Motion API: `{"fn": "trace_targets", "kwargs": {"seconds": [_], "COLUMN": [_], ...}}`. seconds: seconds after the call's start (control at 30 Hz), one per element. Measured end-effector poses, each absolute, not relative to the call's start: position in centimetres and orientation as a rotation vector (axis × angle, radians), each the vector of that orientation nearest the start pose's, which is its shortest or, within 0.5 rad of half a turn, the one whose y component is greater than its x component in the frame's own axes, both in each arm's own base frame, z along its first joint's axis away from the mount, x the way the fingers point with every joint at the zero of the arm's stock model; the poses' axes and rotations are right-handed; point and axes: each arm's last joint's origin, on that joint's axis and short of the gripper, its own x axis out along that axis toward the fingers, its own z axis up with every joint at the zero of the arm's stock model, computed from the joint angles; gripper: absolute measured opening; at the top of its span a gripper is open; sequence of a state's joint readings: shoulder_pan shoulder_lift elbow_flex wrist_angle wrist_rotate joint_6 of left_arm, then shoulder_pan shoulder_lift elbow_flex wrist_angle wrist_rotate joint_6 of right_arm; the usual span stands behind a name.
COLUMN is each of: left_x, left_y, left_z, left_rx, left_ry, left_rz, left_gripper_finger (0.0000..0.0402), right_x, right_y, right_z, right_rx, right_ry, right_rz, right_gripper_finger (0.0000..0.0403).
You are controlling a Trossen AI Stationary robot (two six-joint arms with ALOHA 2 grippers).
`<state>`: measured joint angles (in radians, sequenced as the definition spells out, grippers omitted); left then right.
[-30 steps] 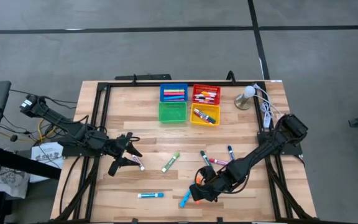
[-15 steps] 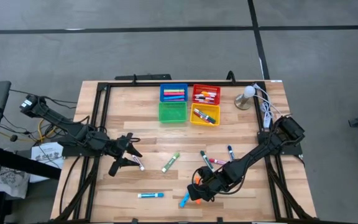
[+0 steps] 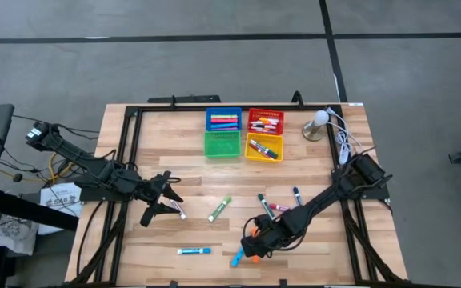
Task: Pick & Place Markers
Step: Put the orange highlighter into the blue bin
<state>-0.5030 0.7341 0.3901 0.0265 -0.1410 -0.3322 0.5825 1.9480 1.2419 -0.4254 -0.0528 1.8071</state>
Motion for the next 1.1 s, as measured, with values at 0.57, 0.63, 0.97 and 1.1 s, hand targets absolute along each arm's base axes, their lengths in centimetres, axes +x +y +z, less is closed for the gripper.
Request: {"fn": "trace_targets", "kwargs": {"seconds": [0.57, 0.63, 0.97, 1.1], "left_x": [14.8, 14.8, 14.8, 14.8], "left_y": [-7.7, -7.7, -7.7, -7.7], "left_z": [22.6, 22.6, 22.6, 22.6], "left_rx": [-0.216, -0.217, -0.216, -0.216], "left_ry": [0.341, 0.340, 0.336, 0.336], "left_rz": [-0.309, -0.309, -0.303, -0.303], "left_gripper_finger": [0.0176, 0.0176, 0.0176, 0.0176], "right_x": [32.3, 32.2, 31.7, 31.5], "right_y": [20.4, 20.3, 20.1, 20.1], "right_z": [13.0, 12.9, 12.7, 12.6], "right_rx": [1.337, 1.363, 1.391, 1.354], "right_ry": [1.218, 1.213, 1.209, 1.227], "right_rz": [-0.765, -0.820, -0.917, -0.903], "right_gripper_finger": [0.0218, 0.0218, 0.0196, 0.0166]}}
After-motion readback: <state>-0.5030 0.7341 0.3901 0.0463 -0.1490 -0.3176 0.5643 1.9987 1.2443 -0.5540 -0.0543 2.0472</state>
